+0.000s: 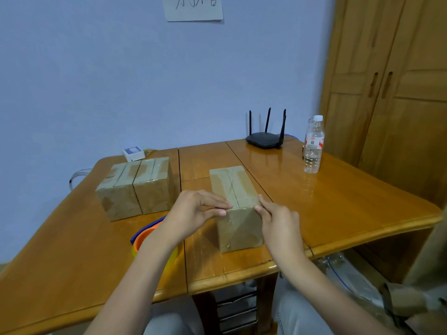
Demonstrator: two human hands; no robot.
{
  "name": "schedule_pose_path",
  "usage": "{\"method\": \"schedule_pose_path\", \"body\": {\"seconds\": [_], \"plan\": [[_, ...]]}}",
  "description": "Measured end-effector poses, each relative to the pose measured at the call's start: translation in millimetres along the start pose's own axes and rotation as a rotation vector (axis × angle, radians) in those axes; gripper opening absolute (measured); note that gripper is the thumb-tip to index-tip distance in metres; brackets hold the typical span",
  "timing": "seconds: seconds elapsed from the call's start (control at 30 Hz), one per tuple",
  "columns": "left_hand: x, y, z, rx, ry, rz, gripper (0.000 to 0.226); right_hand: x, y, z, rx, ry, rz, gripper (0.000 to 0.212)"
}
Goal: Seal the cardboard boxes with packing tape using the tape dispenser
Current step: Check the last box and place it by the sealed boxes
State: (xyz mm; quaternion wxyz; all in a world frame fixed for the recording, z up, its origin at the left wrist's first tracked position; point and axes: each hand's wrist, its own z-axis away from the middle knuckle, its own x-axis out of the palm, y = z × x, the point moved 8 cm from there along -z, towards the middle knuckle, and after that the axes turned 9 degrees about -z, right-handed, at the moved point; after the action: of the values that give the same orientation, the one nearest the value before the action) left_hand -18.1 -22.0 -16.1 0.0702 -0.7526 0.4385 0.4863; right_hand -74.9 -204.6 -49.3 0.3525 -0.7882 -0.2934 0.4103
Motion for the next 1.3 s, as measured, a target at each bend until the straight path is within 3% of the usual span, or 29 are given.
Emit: {"method": "schedule_pose_path", "body": {"seconds": [0.17, 0.4, 0.5, 0.73, 0.8, 0.9, 1.0, 1.13, 1.3], "plan": [[2.8, -12.1, 3.0, 0.015, -0.175, 0.065, 0.033, -2.6, 3.0, -2.5, 0.032, -0.014, -0.082, 0.040], [-1.2, -14.8, -15.3, 0.054, -0.258, 0.079, 0.027, -11.1, 13.0, -13.3, 0.116, 0.010, -0.142, 0.032], [1.0, -18.3, -12.7, 0.062, -0.210, 0.119, 0.028, -10.2, 17.0, -12.4, 0.111, 0.022, -0.126, 0.030], [15.7, -31.9, 13.4, -0.105, 0.008, 0.339, 0.037, -3.8, 19.6, 5.6, 0.022, 0.165, -0.170, 0.028], [24.4, -31.4, 22.9, -0.160, 0.037, 0.440, 0.036, -2.7, 28.9, 12.3, 0.059, 0.185, -0.314, 0.023], [28.6, -28.7, 26.3, -0.181, 0.041, 0.506, 0.033, -2.8, 42.4, 9.6, 0.133, 0.085, -0.613, 0.008], [27.4, -29.2, 22.4, -0.174, -0.001, 0.498, 0.031, -7.7, 44.5, -2.6, 0.171, 0.027, -0.747, 0.022], [26.9, -36.2, 19.2, -0.196, 0.009, 0.481, 0.031, -0.5, 37.6, -10.8, 0.161, -0.006, -0.632, 0.029], [28.2, -43.6, 18.7, -0.189, 0.037, 0.417, 0.040, 20.9, 22.2, 19.0, -0.086, 0.049, -0.140, 0.042]]}}
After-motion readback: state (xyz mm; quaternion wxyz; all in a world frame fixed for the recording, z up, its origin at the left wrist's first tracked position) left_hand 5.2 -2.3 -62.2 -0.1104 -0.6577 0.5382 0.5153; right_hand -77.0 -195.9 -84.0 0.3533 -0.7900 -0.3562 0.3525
